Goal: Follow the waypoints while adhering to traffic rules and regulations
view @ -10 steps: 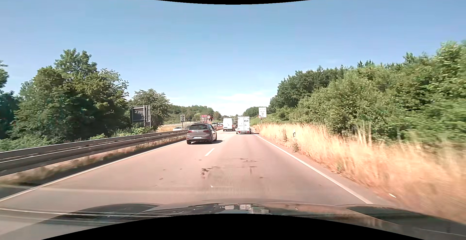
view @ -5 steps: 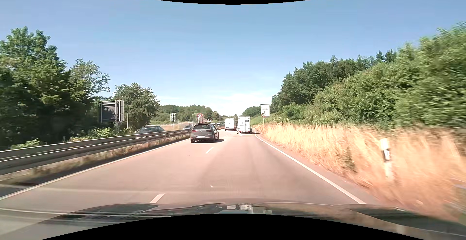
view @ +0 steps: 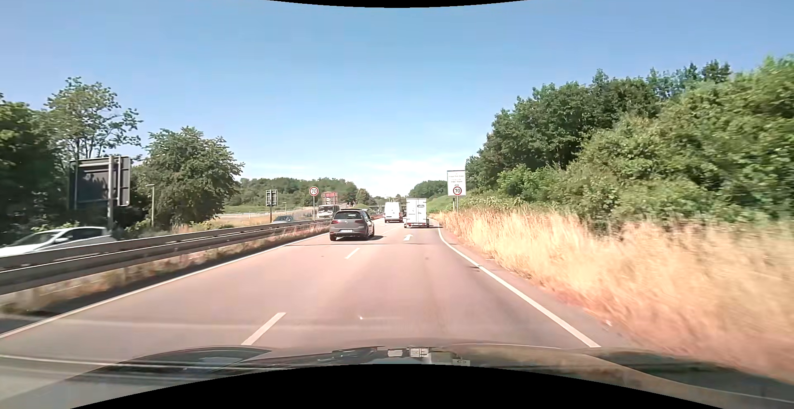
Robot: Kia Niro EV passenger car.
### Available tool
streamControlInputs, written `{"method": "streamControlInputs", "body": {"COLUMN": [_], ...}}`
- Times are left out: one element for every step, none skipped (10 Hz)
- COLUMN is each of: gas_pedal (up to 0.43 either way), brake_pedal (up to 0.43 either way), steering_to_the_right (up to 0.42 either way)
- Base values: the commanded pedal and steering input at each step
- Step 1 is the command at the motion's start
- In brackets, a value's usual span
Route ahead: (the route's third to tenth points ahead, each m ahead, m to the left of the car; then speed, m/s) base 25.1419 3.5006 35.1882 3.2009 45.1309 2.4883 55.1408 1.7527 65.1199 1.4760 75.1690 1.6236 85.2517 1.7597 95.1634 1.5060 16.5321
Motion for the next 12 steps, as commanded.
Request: {"method": "streamControlInputs", "body": {"gas_pedal": [0.138, 0.138, 0.138, 0.138, 0.138, 0.138, 0.138, 0.138, 0.138, 0.138, 0.138, 0.138], "brake_pedal": [0.0, 0.0, 0.0, 0.0, 0.0, 0.0, 0.0, 0.0, 0.0, 0.0, 0.0, 0.0], "steering_to_the_right": [0.007, 0.008, 0.008, 0.008, 0.009, 0.009, 0.009, 0.009, 0.009, 0.009, 0.009, 0.009]}}
